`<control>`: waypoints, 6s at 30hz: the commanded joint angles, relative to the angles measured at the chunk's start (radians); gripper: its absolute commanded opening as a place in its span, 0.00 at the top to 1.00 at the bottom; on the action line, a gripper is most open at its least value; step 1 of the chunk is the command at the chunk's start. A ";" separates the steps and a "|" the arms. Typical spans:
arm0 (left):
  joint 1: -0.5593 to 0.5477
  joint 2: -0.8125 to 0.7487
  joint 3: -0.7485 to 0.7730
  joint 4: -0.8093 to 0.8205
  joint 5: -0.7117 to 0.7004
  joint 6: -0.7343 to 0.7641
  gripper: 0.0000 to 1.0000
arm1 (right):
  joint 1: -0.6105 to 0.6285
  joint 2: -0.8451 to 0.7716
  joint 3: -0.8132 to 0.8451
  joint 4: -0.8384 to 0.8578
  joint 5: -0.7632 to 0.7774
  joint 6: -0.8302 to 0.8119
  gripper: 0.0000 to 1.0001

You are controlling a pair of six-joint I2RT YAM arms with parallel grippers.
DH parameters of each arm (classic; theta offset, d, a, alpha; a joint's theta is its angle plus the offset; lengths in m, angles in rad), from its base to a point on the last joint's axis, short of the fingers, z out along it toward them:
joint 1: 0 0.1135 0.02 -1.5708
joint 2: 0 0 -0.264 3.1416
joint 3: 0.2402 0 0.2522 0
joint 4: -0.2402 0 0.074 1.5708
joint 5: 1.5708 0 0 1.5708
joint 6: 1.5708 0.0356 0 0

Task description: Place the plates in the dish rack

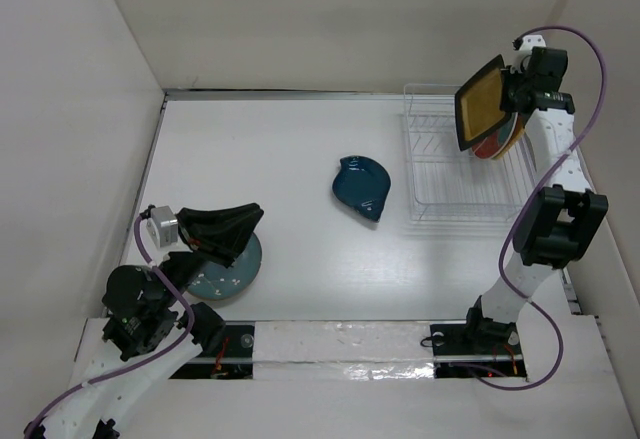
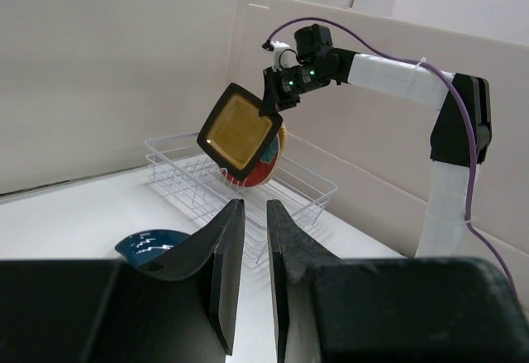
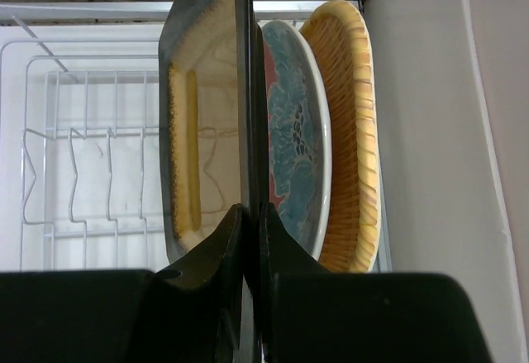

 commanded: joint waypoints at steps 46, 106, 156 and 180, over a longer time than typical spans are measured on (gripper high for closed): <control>-0.006 -0.001 0.022 0.045 -0.006 0.003 0.85 | 0.089 -0.024 -0.017 0.196 0.176 -0.087 1.00; -0.006 0.064 0.004 -0.004 -0.443 0.077 1.00 | 0.946 -0.116 -0.496 0.674 -0.085 0.569 1.00; 0.029 0.064 -0.015 0.019 -0.417 0.110 0.81 | 0.976 -0.044 -0.580 1.096 -0.248 0.855 1.00; 0.006 -0.004 0.002 0.018 -0.191 0.029 0.80 | 0.337 -0.391 -0.210 0.507 0.533 0.090 1.00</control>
